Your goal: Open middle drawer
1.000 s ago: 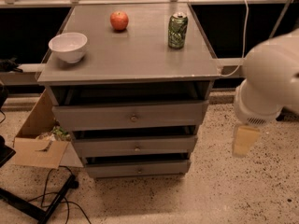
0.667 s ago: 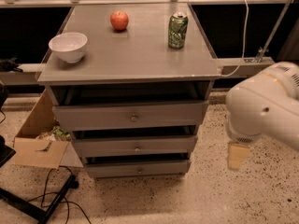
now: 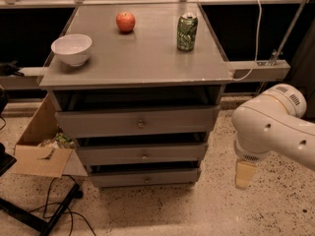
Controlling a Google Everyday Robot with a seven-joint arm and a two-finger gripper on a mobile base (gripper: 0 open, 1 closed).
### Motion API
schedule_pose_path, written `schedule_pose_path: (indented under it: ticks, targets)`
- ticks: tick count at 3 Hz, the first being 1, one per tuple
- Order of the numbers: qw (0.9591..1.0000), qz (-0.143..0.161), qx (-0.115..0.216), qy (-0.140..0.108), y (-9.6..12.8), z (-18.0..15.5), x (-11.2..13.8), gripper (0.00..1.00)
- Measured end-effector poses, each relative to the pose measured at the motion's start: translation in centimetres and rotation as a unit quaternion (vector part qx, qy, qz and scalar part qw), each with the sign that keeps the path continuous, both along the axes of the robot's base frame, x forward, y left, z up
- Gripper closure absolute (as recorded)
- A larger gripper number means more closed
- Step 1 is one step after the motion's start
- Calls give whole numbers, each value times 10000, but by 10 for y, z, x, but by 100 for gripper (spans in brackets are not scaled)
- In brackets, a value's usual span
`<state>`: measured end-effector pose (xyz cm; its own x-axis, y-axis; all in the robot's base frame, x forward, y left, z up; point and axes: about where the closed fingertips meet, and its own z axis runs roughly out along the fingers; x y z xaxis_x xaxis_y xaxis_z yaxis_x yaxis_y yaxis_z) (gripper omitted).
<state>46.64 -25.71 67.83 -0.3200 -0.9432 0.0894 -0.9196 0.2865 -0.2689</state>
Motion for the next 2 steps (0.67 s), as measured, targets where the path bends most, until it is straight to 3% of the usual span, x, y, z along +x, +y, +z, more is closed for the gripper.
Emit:
schedule_pose_path:
  ticks: [1, 2]
  targets:
    - [9999, 104, -14, 86, 4, -20, 9, 0]
    - [9990, 392, 45, 197, 29, -77, 26, 0]
